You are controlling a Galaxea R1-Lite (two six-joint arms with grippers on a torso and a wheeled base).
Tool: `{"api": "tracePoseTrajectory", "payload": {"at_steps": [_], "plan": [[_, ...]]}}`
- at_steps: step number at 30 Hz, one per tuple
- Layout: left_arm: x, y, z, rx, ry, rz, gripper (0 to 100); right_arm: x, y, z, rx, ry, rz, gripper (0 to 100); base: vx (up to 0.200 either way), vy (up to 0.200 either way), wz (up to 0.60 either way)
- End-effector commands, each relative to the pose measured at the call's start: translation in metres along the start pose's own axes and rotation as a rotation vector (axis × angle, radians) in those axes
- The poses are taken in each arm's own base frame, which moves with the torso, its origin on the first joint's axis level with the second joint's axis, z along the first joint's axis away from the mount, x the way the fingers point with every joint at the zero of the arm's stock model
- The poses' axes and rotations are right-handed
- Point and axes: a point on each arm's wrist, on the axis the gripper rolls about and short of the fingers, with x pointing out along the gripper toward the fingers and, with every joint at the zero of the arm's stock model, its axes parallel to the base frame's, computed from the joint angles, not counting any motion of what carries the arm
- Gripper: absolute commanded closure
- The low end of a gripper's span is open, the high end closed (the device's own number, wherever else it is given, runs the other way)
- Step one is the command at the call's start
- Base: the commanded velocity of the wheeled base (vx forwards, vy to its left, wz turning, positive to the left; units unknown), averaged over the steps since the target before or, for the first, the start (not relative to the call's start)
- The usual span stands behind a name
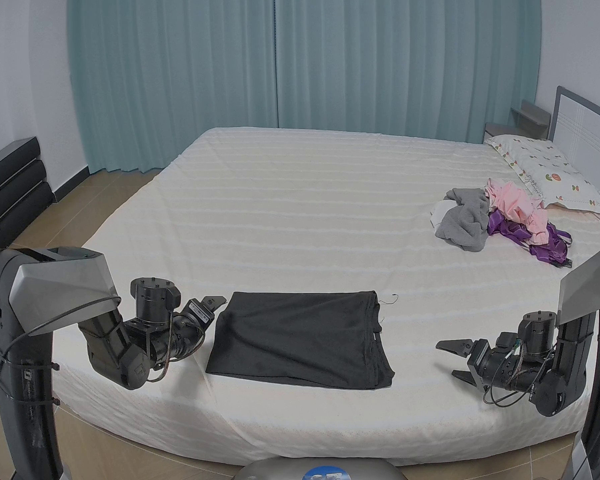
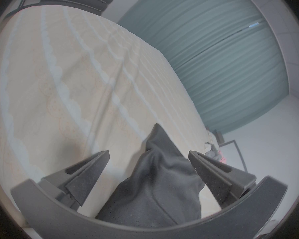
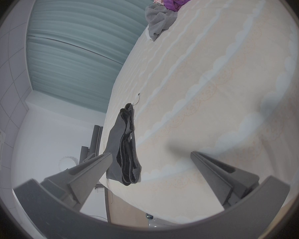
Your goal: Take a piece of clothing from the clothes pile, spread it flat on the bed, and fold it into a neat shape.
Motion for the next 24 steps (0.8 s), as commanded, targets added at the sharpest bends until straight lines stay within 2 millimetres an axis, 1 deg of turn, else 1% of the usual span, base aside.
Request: {"api": "tracePoseTrajectory", "payload": {"at_steps": [1, 3, 6, 8, 10, 11, 12, 14, 15, 16, 18, 19, 20, 21, 22, 23, 24], "plan": [[-0.019, -0.011, 0.021, -0.061, -0.062, -0.035, 0, -0.010, 0.016, 0.011, -0.027, -0.109, 0.021, 0, 0.000, 0.000, 0.00], [-0.024, -0.013, 0.029, -0.071, -0.089, -0.042, 0, -0.017, 0.024, 0.015, -0.040, -0.161, 0.028, 0, 0.000, 0.000, 0.00], [-0.048, -0.027, 0.045, -0.078, -0.146, -0.092, 0, -0.033, 0.041, 0.019, -0.072, -0.249, 0.047, 0, 0.000, 0.000, 0.00], [-0.067, -0.040, 0.053, -0.074, -0.177, -0.139, 0, -0.047, 0.051, 0.021, -0.090, -0.307, 0.070, 0, 0.000, 0.000, 0.00], [-0.089, -0.054, 0.059, -0.056, -0.211, -0.189, 0, -0.065, 0.063, 0.026, -0.121, -0.373, 0.105, 0, 0.000, 0.000, 0.00], [-0.089, -0.054, 0.059, -0.056, -0.211, -0.189, 0, -0.065, 0.063, 0.026, -0.121, -0.373, 0.105, 0, 0.000, 0.000, 0.00], [-0.112, -0.065, 0.064, -0.018, -0.246, -0.236, 0, -0.084, 0.077, 0.027, -0.173, -0.434, 0.154, 0, 0.000, 0.000, 0.00], [-0.131, -0.074, 0.067, 0.014, -0.277, -0.275, 0, -0.100, 0.088, 0.026, -0.226, -0.480, 0.198, 0, 0.000, 0.000, 0.00], [-0.147, -0.080, 0.068, 0.037, -0.302, -0.307, 0, -0.115, 0.098, 0.024, -0.279, -0.523, 0.236, 0, 0.000, 0.000, 0.00], [-0.154, -0.082, 0.069, 0.046, -0.315, -0.322, 0, -0.122, 0.102, 0.023, -0.305, -0.544, 0.254, 0, 0.000, 0.000, 0.00], [-0.183, -0.093, 0.073, 0.082, -0.364, -0.382, 0, -0.147, 0.116, 0.017, -0.393, -0.617, 0.316, 0, 0.000, 0.000, 0.00], [-0.186, -0.094, 0.073, 0.087, -0.370, -0.388, 0, -0.150, 0.117, 0.016, -0.403, -0.627, 0.323, 0, 0.000, 0.000, 0.00], [-0.205, -0.100, 0.074, 0.119, -0.406, -0.426, 0, -0.165, 0.125, 0.011, -0.460, -0.665, 0.364, 0, 0.000, 0.000, 0.00], [-0.215, -0.101, 0.074, 0.143, -0.427, -0.443, 0, -0.172, 0.129, 0.009, -0.494, -0.689, 0.380, 0, 0.000, 0.000, 0.00], [-0.217, -0.102, 0.074, 0.147, -0.430, -0.445, 0, -0.173, 0.129, 0.008, -0.500, -0.690, 0.384, 0, 0.000, 0.000, 0.00], [-0.233, -0.102, 0.072, 0.201, -0.465, -0.464, 0, -0.184, 0.134, 0.004, -0.561, -0.726, 0.399, 0, 0.000, 0.000, 0.00], [-0.243, -0.102, 0.071, 0.242, -0.487, -0.469, 0, -0.189, 0.135, 0.001, -0.603, -0.742, 0.399, 0, 0.000, 0.000, 0.00]]}}
